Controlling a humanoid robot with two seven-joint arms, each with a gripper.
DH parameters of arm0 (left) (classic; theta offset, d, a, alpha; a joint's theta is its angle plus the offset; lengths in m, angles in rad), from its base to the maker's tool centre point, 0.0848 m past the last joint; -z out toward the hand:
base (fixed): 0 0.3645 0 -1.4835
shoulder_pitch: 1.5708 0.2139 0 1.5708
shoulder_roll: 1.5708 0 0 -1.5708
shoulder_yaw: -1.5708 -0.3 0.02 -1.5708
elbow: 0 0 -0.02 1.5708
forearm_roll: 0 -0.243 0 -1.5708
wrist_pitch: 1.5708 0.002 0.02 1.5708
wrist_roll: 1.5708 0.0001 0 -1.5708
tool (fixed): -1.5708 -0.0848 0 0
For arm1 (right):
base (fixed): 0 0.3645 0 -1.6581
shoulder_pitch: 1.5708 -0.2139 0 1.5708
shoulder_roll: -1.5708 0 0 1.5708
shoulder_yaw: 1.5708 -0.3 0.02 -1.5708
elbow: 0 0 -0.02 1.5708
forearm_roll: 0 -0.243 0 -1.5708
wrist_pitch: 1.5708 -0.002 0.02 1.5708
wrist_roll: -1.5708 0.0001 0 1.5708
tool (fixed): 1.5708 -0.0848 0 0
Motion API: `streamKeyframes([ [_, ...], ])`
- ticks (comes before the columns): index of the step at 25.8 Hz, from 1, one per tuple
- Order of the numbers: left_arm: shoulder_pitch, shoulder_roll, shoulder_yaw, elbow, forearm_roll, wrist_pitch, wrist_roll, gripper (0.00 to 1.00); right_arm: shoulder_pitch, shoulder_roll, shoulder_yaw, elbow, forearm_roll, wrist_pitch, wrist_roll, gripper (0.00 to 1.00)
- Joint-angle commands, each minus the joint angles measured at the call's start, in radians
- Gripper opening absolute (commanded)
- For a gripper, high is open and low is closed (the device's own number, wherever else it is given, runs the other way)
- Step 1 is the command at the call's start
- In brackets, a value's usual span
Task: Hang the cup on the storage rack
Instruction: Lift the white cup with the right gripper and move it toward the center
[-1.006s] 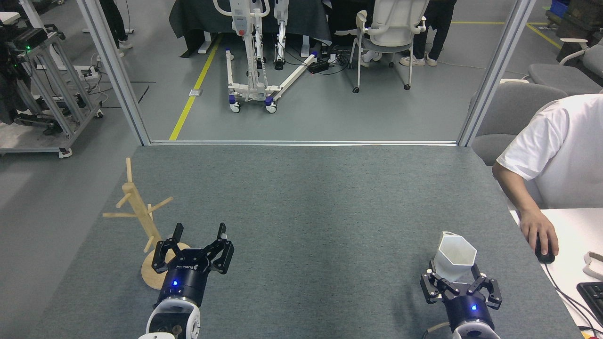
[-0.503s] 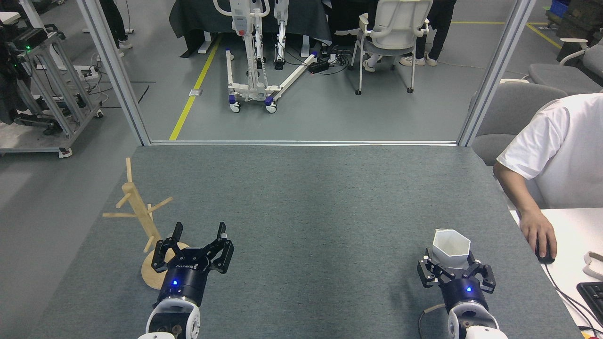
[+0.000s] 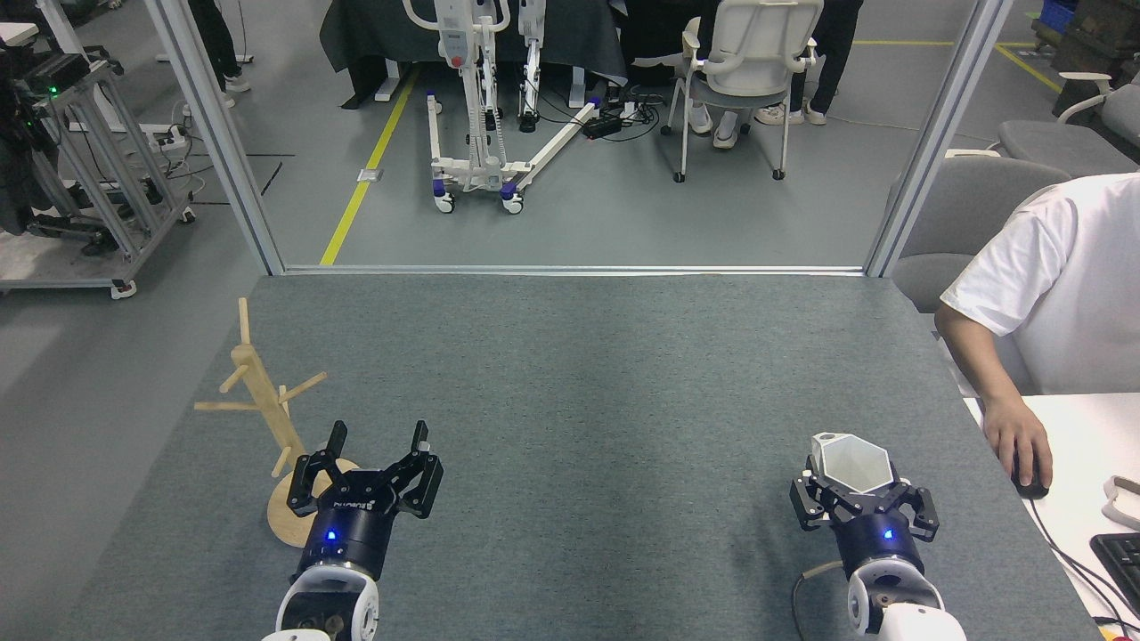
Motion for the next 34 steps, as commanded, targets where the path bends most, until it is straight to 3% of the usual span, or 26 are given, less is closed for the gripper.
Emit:
streamKeyframes([
  [1, -0.001, 0.001, 0.001, -0.001, 0.0, 0.002, 0.0, 0.99, -0.001, 0.0, -0.001, 0.0, -0.001, 0.0, -0.001, 0.98],
  [8, 0.0, 0.001, -0.001, -0.025, 0.0, -0.004, 0.0, 0.99, -0.004, -0.012, -0.003, 0.0, -0.001, -0.002, -0.001, 0.97],
  [11, 0.0, -0.001, -0.001, -0.037, 0.0, -0.006, -0.002, 0.99, -0.001, -0.014, -0.001, 0.0, -0.001, -0.002, -0.001, 0.91],
  [14, -0.003, 0.001, -0.001, -0.05, 0.0, -0.009, -0.002, 0.99, -0.001, -0.015, -0.001, 0.0, -0.001, -0.007, -0.001, 0.75],
  [19, 0.0, 0.002, -0.001, -0.06, 0.0, -0.01, -0.002, 0.99, 0.002, -0.028, 0.0, 0.0, 0.001, -0.014, -0.001, 0.39],
  [30, 0.0, -0.007, -0.004, -0.068, 0.0, -0.01, -0.003, 0.99, -0.012, -0.038, -0.011, -0.018, -0.01, -0.051, 0.002, 0.34],
  [34, 0.003, -0.008, -0.009, -0.071, 0.0, -0.003, -0.017, 0.99, -0.062, -0.078, -0.011, -0.027, -0.115, -0.077, 0.011, 0.34],
])
